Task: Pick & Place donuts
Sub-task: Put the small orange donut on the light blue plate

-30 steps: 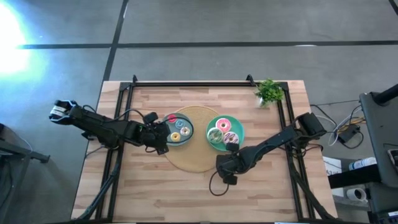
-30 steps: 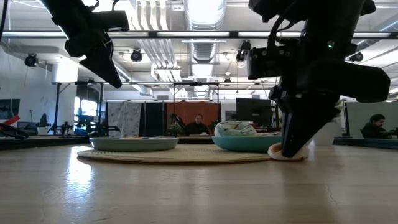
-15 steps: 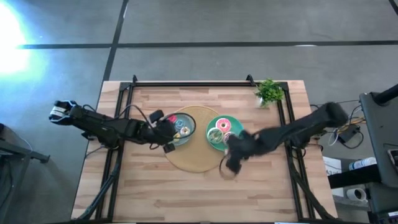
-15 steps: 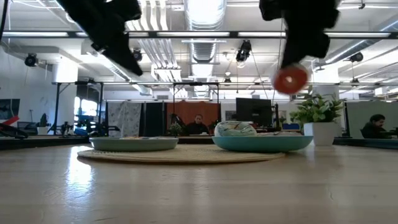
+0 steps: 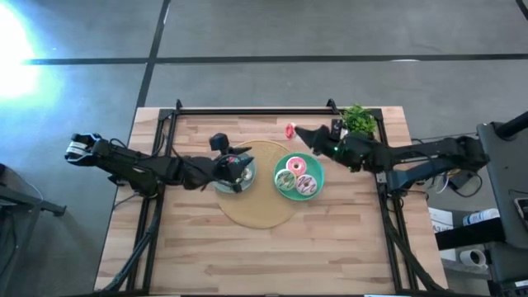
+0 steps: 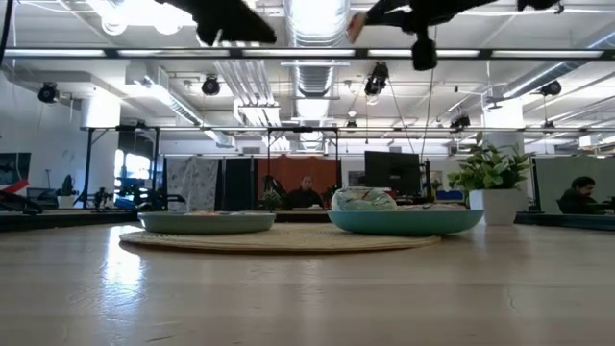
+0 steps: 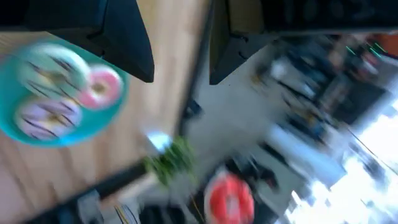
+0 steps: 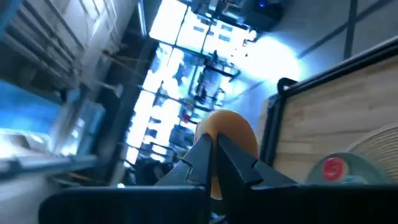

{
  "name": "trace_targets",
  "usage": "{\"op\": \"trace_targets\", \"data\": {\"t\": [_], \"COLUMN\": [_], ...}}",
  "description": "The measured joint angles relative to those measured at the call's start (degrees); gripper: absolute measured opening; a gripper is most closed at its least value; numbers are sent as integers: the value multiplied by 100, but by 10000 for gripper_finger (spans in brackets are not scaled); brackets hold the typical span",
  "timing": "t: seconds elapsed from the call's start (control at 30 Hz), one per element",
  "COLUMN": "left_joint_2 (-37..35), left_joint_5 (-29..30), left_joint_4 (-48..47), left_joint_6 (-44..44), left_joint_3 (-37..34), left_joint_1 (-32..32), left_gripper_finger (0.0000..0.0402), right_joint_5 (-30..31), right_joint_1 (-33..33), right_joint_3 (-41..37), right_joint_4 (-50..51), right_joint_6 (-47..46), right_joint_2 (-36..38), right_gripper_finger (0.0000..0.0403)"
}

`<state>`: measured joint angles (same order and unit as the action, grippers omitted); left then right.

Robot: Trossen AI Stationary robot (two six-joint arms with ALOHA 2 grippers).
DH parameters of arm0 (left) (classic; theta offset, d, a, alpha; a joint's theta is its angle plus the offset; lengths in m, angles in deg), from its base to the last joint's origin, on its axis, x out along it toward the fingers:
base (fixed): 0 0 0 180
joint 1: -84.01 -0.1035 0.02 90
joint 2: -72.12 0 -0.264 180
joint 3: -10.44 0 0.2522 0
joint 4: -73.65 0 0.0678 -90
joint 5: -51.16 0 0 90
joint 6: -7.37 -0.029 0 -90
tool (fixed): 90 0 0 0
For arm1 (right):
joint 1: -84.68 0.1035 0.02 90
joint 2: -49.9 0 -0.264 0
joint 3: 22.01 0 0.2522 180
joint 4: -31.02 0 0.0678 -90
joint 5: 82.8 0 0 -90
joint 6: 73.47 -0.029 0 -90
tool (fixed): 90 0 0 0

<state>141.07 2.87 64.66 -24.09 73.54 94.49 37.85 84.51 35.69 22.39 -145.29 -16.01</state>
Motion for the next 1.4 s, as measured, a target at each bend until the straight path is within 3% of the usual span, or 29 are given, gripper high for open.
{"op": "trace_targets", "data": {"t": [0.2,0.37,0.7,0.87,1.0,1.17,1.4], "left_joint_2": [1,51,650,762,762,762,777], "left_joint_5": [15,16,485,1106,1270,1267,817], "left_joint_4": [1577,1621,2232,2556,2639,2816,2820], "left_joint_6": [-1270,-1531,-2321,-2608,-2579,-2546,-2537], "left_joint_3": [1,69,424,481,481,481,479], "left_joint_1": [-101,-205,-426,-440,-442,-442,-484], "left_gripper_finger": [129,129,129,129,129,129,129], "right_joint_5": [-54,-71,-270,-222,-216,-130,-194], "right_joint_1": [-96,-117,-178,-240,-297,-353,-364], "right_joint_3": [15,330,1244,1475,1495,1474,1573], "right_joint_4": [-1320,-2389,-2344,-2211,-1860,-1845,-1839], "right_joint_6": [-568,-642,-1347,-1320,-1293,-1352,-1344], "right_joint_2": [-716,-1293,-2119,-2223,-2147,-2116,-2128], "right_gripper_finger": [11,11,11,11,11,11,11]}}
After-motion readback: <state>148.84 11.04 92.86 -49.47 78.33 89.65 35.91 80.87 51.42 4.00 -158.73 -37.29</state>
